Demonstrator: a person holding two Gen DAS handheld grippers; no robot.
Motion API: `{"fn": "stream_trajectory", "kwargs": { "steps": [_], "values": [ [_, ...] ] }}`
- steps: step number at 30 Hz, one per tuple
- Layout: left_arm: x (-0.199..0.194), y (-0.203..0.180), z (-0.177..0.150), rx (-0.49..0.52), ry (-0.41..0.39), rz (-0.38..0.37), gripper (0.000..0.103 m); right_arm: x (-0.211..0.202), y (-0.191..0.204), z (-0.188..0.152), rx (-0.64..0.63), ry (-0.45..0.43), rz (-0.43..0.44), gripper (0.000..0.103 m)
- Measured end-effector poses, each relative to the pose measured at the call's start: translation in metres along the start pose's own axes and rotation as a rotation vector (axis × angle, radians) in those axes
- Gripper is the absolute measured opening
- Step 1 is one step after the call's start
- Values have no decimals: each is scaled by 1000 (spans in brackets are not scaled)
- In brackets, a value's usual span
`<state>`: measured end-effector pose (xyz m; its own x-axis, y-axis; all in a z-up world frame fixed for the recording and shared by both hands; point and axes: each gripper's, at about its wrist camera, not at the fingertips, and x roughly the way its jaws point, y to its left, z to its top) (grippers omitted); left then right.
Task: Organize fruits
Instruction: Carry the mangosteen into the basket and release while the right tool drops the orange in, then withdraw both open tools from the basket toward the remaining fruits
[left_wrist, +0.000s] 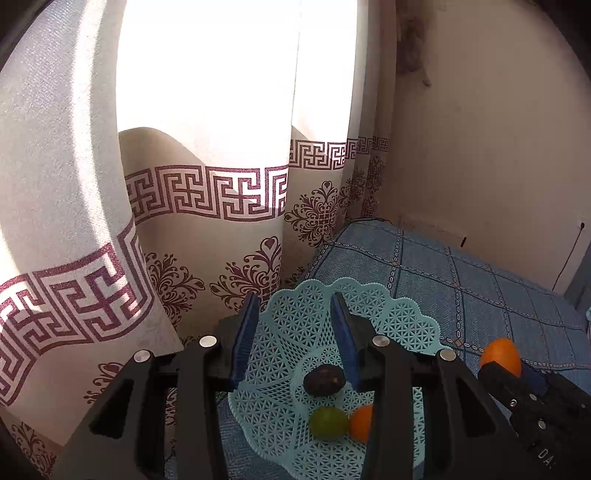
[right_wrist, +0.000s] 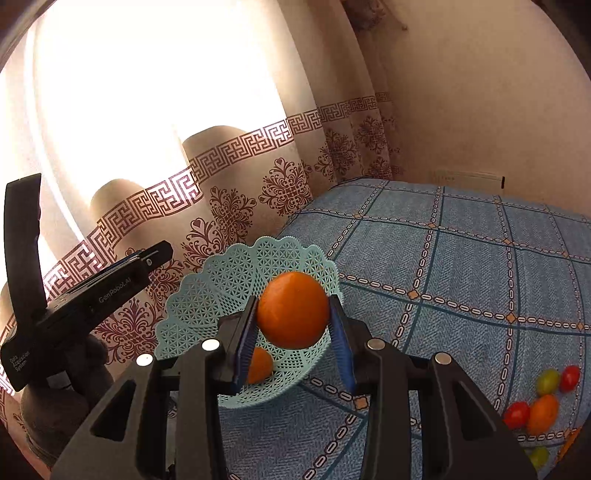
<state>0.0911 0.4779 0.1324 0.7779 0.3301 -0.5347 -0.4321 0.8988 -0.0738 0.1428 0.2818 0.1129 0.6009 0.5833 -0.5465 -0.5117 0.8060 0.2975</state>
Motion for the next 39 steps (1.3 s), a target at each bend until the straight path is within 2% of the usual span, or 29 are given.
{"fn": "stream_trajectory", "kwargs": {
  "steps": [8,10,11,15,19,22,25,30,39],
  "values": [
    [4,7,2,-32,10,2,44,22,-7,-11,9,62,6,38],
    [3,6,1,-36,5,3,65,22,-8,-12,9,58,7,39],
    [2,5,1,-40,-3,9,68,22,-8,-12,11,57,13,39],
    [2,2,1,-40,-7,8,74,21,-10,-11,13,47,8,39],
    [-1,-1,0,-35,-21,6,84,16,-14,-14,26,40,-4,39],
    [-5,-4,1,-33,-39,1,91,9,-18,-13,37,18,-30,47],
    [-8,-9,1,-16,-52,-5,96,1,-19,-10,35,-5,-54,48],
    [-12,-21,0,20,-64,-17,97,-15,-19,-6,29,-43,-108,54],
    [-22,-32,-3,35,-83,-43,97,-41,-36,3,58,-79,-177,55]
  ]
}}
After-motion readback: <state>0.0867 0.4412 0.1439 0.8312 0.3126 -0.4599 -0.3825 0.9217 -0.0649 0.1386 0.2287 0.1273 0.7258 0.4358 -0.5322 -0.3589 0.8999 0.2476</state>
